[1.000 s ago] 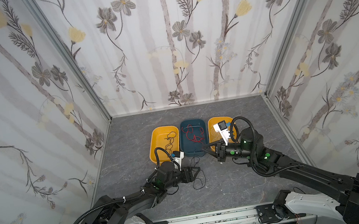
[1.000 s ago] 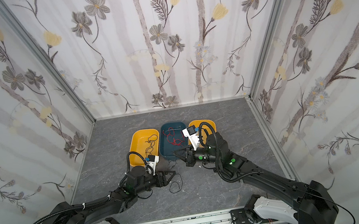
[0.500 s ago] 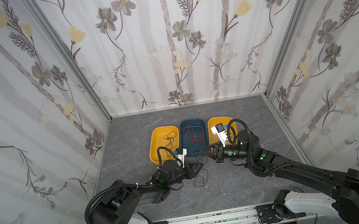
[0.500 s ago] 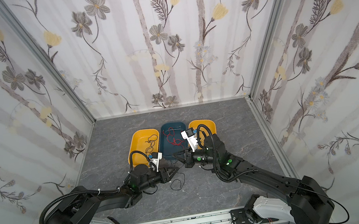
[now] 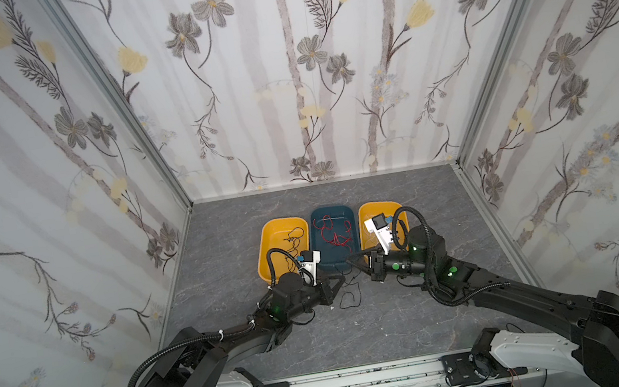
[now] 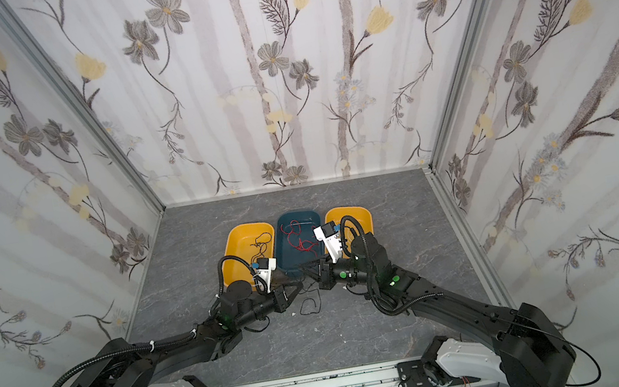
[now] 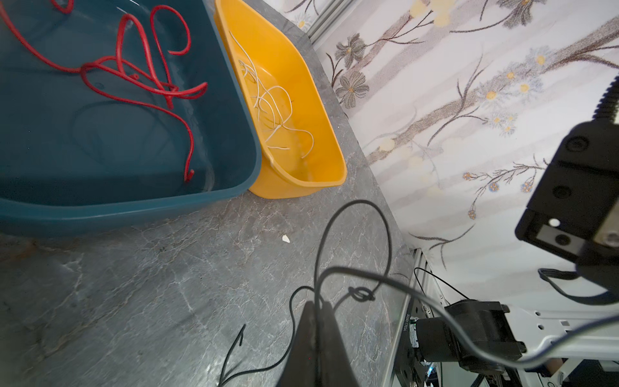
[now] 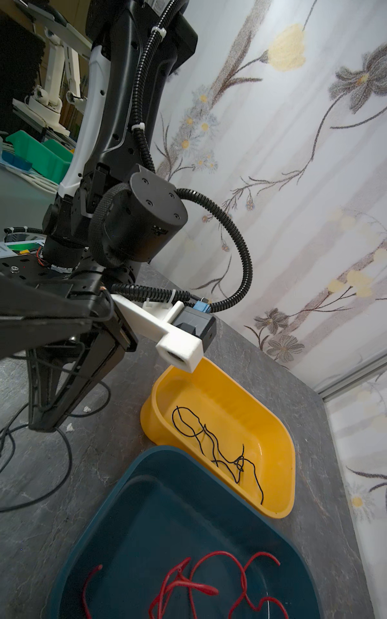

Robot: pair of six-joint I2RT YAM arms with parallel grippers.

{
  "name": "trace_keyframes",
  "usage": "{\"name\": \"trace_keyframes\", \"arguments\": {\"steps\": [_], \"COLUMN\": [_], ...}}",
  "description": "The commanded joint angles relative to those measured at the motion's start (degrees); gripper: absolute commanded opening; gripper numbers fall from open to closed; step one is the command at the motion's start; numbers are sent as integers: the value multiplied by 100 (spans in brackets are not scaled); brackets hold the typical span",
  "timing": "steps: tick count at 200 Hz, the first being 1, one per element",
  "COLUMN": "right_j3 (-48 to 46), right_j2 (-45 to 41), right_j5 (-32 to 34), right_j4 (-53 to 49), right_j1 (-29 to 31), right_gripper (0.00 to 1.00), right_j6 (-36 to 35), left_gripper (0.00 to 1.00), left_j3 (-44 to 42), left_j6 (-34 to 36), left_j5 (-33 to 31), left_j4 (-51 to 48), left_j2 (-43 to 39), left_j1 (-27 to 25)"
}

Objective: Untangle the cables

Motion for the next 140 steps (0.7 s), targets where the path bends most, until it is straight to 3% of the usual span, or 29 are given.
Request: {"name": "trace_keyframes", "arguments": {"steps": [1, 29, 66, 104, 140], "right_j3": [7, 26, 103, 127, -28], "right_j2": [-10, -33, -115, -310, -611], "right_j5": [43, 51, 33, 200, 432], "right_j4": [72, 83, 43, -194, -403], "right_j1": [4, 4, -21, -155, -429], "right_gripper": [0, 10, 36, 43, 43], "right_j6": [-71, -88, -153, -293, -341], "left_gripper": [0, 0, 0, 0, 0], "left_j3": [25, 0, 18, 264, 814], "left_j6": [266, 418, 598, 854, 1040], "left_j5": [-235, -510, -980, -1514, -1533], "left_j4": [-475, -1056, -1887, -3083, -4099], "left_j2": [-258, -778, -1621, -2507, -2918], "left_j1": [-1, -2, 15, 203, 825]}}
